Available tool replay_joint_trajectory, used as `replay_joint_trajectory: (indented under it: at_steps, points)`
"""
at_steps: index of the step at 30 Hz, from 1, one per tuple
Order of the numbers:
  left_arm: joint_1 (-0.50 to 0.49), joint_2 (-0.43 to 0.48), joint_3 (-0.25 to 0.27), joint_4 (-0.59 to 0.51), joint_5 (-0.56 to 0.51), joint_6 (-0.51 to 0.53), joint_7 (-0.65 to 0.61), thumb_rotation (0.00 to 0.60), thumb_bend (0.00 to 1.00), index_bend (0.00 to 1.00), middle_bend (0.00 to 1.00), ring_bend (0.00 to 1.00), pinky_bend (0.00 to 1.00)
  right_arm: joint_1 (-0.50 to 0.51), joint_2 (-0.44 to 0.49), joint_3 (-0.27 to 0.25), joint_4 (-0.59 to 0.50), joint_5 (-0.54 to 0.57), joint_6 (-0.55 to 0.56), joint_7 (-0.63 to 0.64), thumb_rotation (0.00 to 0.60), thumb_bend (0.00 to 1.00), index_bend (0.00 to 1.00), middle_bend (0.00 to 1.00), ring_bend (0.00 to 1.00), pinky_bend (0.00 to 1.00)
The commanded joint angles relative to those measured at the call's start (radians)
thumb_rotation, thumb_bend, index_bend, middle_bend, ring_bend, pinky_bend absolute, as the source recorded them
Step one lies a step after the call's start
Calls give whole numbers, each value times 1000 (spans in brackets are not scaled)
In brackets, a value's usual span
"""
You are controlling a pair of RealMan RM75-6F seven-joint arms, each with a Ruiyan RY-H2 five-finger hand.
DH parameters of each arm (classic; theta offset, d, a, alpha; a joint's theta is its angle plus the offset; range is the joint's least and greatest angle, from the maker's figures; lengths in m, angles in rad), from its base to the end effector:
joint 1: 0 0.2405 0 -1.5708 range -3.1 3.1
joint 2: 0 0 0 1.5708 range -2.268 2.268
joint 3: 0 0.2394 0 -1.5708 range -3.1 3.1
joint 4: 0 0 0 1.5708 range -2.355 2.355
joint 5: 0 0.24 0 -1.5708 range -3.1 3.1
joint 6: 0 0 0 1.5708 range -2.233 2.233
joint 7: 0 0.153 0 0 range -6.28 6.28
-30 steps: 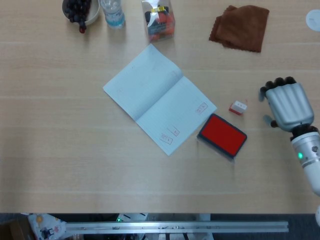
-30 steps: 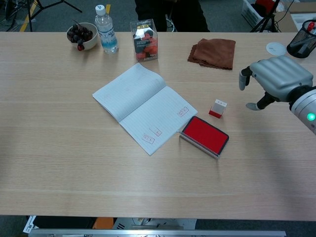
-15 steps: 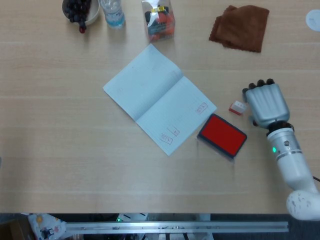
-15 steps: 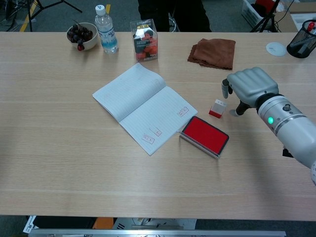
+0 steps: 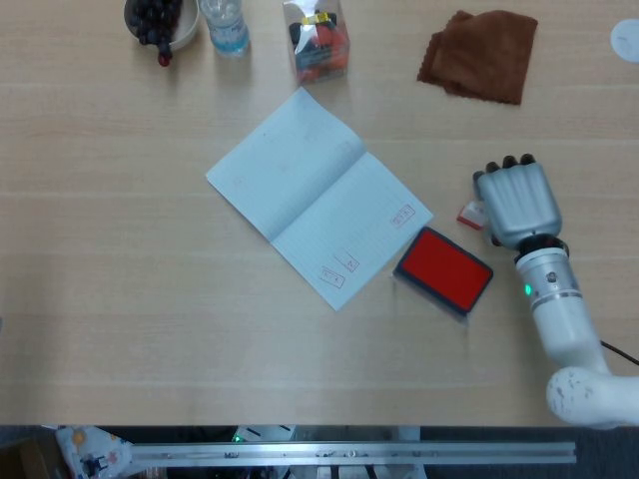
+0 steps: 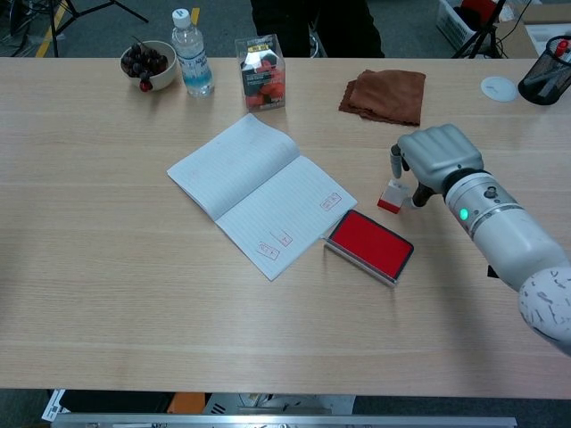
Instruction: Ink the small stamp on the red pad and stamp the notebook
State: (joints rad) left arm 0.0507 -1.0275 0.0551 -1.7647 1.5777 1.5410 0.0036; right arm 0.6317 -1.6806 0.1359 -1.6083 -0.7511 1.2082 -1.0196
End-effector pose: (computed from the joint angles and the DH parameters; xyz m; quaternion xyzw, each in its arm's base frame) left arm -0.2985 0.1245 0.1272 -0.5844 -0.4441 -0.3647 0.5729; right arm -0.1611 -0.2878 -0.0763 0.7463 -0.3520 0.1803 0.5354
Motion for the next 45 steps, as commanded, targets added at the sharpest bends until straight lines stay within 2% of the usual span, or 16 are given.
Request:
replay_joint_trajectory:
  at_steps: [1,16,29,45]
  points:
    - [-1,0,0,4,-1,-1,-1,600,272,42,38,34,63,9,-14,4,14,13,1,-2,600,158,473,418,299,293]
    - [2,-1,-1,24,-3,6,-34,600,272,42,38,34,63,53,-55,22,106,50,-4,-6,600,159,473,418,299,293]
    - [4,3,1,24,-4,8,-43,600,273,42,38,34,63,64,-66,9,127,77,-28,10,600,239,490,418,299,293]
    - [4,4,1,28,-14,2,-44,600,272,42,38,34,63,77,-71,-2,128,88,-32,15,600,286,527,430,300,293]
